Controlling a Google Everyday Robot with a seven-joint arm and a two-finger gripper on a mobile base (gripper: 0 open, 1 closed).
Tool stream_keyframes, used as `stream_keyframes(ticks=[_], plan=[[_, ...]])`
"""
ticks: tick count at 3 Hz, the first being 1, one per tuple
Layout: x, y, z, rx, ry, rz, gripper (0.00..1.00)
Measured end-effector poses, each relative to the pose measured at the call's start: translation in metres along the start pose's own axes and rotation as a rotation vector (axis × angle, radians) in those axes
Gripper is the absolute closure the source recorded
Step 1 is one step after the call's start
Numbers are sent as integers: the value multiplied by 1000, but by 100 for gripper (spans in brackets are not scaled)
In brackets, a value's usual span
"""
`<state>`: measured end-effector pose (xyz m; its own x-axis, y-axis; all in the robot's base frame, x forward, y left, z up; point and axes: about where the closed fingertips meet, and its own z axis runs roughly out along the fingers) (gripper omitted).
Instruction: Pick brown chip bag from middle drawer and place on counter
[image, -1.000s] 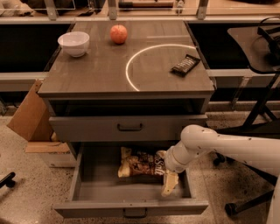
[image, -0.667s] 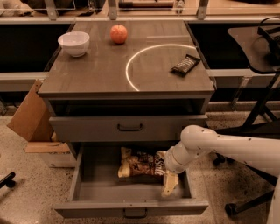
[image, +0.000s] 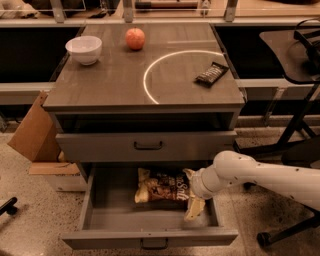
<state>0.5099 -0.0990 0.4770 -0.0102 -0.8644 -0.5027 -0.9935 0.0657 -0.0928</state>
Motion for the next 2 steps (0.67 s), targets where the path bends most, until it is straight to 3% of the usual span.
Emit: stream_keyframes(ticks=[1, 2], plan=[[1, -14, 6, 63, -33, -7, 0], [0, -26, 22, 84, -56, -14, 0]])
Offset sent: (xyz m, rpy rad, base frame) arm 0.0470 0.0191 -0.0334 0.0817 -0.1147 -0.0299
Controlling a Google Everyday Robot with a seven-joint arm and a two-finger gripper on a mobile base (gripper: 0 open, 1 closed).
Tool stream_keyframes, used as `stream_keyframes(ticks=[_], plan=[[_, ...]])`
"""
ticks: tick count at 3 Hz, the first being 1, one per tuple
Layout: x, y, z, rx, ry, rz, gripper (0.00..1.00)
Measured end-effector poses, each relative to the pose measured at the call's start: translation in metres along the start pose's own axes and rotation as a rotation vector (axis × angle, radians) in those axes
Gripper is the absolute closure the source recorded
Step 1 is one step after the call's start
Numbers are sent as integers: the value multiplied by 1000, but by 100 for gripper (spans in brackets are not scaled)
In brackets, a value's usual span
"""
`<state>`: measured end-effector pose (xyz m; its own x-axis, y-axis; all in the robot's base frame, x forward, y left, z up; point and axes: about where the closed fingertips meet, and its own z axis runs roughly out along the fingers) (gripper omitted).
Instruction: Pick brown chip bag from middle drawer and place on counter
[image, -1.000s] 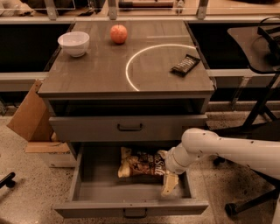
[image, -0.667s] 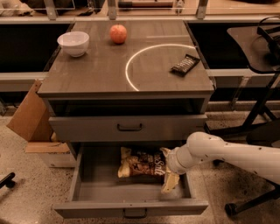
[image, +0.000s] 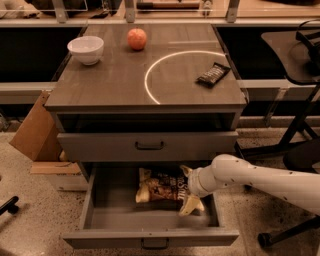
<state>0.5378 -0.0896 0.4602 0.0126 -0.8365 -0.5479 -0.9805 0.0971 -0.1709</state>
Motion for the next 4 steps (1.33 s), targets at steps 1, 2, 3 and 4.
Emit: stream_keyframes(ticks=[1, 2, 3, 4], plan=[[4, -11, 27, 32, -17, 7, 0], [8, -19, 45, 59, -16, 16, 0], [15, -27, 68, 72, 17, 29, 0], [21, -34, 89, 71, 47, 38, 13]])
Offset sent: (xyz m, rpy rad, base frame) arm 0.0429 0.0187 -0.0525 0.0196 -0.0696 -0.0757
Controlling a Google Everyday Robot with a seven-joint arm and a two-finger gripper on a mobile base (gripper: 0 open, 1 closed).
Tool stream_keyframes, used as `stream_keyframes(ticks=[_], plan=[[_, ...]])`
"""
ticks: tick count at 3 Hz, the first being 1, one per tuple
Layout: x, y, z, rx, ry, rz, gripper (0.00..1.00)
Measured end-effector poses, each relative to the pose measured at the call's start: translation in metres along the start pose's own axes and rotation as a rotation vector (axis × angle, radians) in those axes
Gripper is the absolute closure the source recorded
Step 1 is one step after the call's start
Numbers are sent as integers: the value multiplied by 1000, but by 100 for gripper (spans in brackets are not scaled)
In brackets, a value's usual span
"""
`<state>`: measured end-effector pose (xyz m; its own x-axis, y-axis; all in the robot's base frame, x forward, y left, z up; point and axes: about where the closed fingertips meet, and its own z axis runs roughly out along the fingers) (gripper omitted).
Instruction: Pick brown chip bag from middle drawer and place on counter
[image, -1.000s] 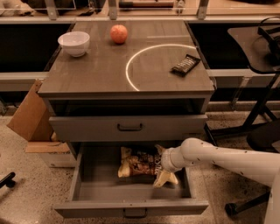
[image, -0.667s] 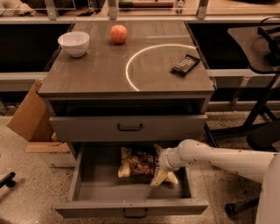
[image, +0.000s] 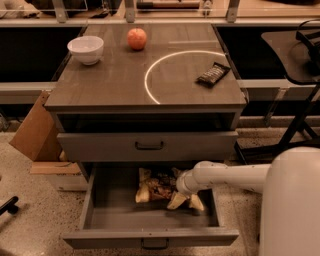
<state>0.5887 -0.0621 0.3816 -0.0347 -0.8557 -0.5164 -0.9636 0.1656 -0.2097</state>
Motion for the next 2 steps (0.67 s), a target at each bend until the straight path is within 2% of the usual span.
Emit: stream_keyframes(ticks=[1, 2], plan=[[2, 0, 13, -3, 15, 2, 36], [1, 2, 10, 4, 12, -4, 60]])
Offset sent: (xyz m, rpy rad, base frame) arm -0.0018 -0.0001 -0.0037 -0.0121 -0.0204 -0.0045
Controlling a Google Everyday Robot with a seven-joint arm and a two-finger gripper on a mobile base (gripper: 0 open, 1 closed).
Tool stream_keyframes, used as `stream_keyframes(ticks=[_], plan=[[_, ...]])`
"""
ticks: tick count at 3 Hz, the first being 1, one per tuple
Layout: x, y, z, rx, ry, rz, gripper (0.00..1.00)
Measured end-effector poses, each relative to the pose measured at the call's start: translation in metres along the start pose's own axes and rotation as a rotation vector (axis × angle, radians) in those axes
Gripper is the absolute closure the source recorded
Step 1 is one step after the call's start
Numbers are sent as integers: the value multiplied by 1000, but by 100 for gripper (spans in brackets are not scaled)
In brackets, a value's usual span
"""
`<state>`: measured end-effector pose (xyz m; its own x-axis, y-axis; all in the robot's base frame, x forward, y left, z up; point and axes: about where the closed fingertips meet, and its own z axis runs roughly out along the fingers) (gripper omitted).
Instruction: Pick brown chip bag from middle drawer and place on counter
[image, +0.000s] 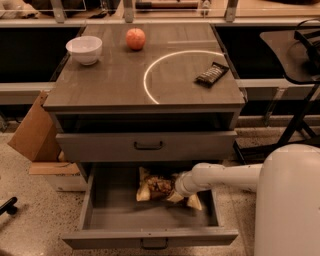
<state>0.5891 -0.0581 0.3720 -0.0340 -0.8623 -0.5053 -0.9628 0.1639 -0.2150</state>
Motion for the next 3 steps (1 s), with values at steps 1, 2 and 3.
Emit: stream_keyframes(ticks=[1, 2, 3], plan=[[-13, 8, -28, 19, -43, -49, 83], [-39, 22, -79, 42, -140, -134, 100], [-61, 34, -133, 62, -245, -219, 100]])
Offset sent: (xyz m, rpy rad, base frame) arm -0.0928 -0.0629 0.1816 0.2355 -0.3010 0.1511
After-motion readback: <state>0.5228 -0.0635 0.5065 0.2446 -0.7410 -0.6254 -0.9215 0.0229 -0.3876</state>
